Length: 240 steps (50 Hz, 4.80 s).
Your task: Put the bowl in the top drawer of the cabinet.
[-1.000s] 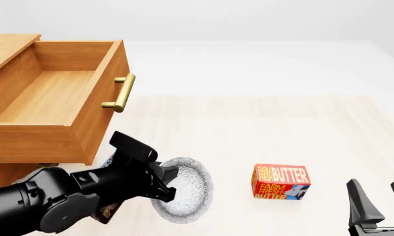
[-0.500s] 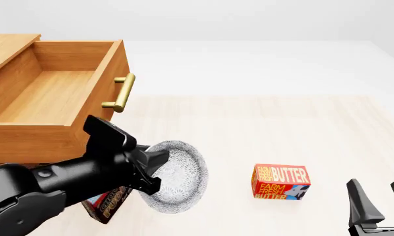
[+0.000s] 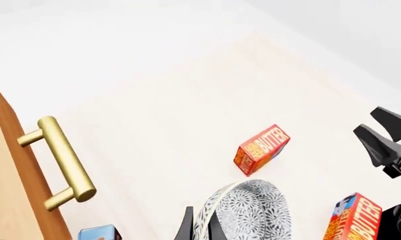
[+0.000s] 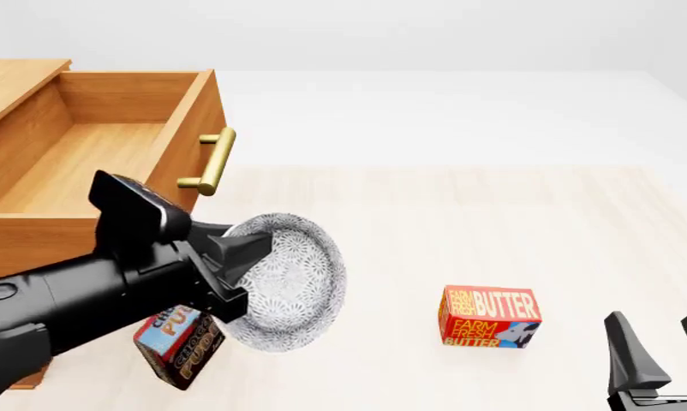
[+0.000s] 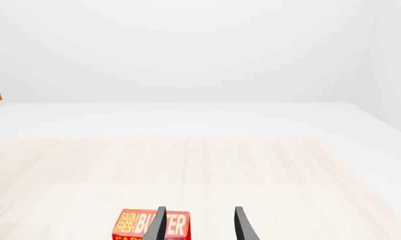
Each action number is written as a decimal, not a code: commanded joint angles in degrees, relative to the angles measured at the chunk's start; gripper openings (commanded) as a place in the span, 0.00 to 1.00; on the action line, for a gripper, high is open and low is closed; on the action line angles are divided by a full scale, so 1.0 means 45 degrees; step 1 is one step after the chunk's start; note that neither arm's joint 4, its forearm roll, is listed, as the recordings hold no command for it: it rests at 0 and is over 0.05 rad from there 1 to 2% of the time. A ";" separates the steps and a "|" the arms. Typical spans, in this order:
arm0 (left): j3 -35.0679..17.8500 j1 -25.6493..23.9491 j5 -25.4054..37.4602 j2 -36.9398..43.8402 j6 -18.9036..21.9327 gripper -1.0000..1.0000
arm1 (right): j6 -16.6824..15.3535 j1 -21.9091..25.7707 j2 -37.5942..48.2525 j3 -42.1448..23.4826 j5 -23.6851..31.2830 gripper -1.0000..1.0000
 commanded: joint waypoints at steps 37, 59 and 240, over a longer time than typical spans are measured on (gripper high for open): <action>-0.2841 0.2489 0.1641 -0.1041 0.0589 0.00 | -0.0003 0.0002 -0.0015 0.0008 0.0003 1.00; -0.4372 0.4454 0.2061 -0.0615 -0.0210 0.00 | -0.0004 -0.0002 -0.0016 0.0008 0.0004 1.00; -0.3952 1.1382 -0.0761 0.5381 -0.4838 1.00 | -0.0002 0.0001 -0.0015 0.0008 0.0003 1.00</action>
